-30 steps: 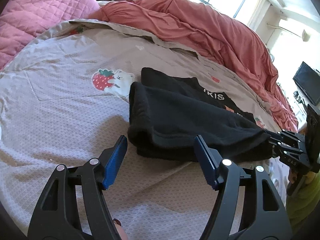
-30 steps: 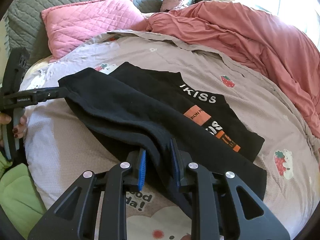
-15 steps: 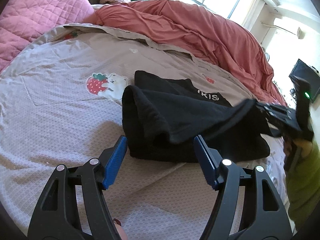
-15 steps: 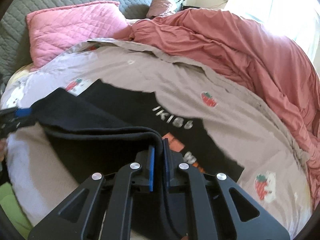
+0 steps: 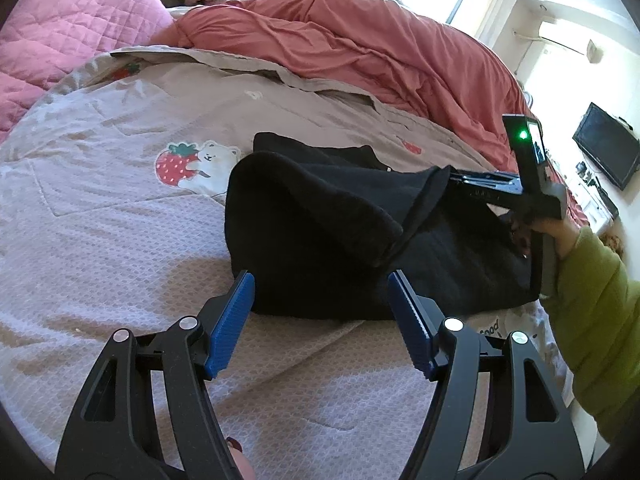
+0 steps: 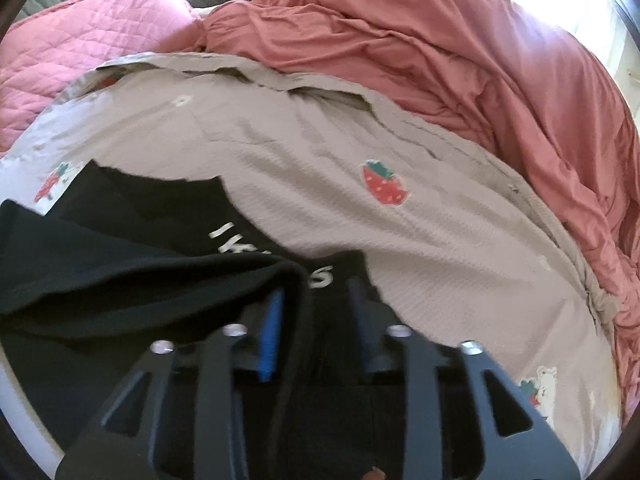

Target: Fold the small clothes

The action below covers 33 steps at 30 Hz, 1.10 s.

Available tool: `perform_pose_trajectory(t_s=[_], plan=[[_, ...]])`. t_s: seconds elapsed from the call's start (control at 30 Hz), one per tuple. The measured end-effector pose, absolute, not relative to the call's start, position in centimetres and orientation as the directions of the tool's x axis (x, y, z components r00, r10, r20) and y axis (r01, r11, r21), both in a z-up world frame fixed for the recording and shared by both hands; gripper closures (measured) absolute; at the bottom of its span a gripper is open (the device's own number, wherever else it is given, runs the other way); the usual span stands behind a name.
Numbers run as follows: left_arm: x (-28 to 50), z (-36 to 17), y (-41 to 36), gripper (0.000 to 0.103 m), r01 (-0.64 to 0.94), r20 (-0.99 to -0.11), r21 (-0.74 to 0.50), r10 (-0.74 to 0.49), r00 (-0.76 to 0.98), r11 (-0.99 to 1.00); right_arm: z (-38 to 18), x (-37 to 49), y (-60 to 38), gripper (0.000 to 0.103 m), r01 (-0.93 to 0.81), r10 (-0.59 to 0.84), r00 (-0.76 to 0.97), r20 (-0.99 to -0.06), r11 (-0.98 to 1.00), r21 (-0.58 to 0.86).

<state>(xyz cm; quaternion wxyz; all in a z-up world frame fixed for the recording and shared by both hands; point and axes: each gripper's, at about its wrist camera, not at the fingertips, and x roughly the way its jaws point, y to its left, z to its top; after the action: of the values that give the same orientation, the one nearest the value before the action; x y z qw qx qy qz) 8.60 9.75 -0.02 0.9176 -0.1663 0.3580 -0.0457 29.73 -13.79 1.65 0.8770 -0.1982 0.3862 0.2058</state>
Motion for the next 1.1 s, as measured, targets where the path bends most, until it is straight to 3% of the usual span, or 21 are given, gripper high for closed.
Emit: perform_pose_trajectory(t_s=[0.1,0.2,0.5,0.73,0.93,1.1], plan=[[9.3,0.1,9.3,0.041,-0.017,-0.637,-0.335,-0.214,0.74,0.942,2.9,30.1,-15.3,0.045,-0.5,0.23,0.644,-0.73,0.848,-0.175],[10.9,0.5,8.2,0.04,0.025,-0.636,-0.332,-0.244,0.732,0.943,3.7,30.3,-16.4,0.041,-0.471,0.206,0.679,-0.705,0.859,-0.202],[17.3,1.1,6.4,0.036,0.058,-0.66,-0.327,-0.272,0.7,0.943,5.4,29.6,-22.5,0.041,-0.343,0.173,0.731,-0.66,0.93,-0.135],[22.2,3.8,10.4,0.027,-0.032,-0.58,-0.44,-0.256,0.774,0.898,4.8,26.4,-26.5,0.04,-0.301,0.169,0.723,-0.67,0.95,-0.086],[19.4,2.8,16.3,0.027,-0.097,-0.49,-0.543,-0.221,0.843,0.834,2.6,25.5,-28.1,0.04,-0.258,0.152,0.678,-0.719,0.965,-0.04],[16.9,3.3,18.7,0.027,-0.115,-0.543,-0.473,-0.187,0.819,0.873,1.7,25.0,-28.4,0.04,-0.192,0.171,0.662,-0.729,0.98,0.054]])
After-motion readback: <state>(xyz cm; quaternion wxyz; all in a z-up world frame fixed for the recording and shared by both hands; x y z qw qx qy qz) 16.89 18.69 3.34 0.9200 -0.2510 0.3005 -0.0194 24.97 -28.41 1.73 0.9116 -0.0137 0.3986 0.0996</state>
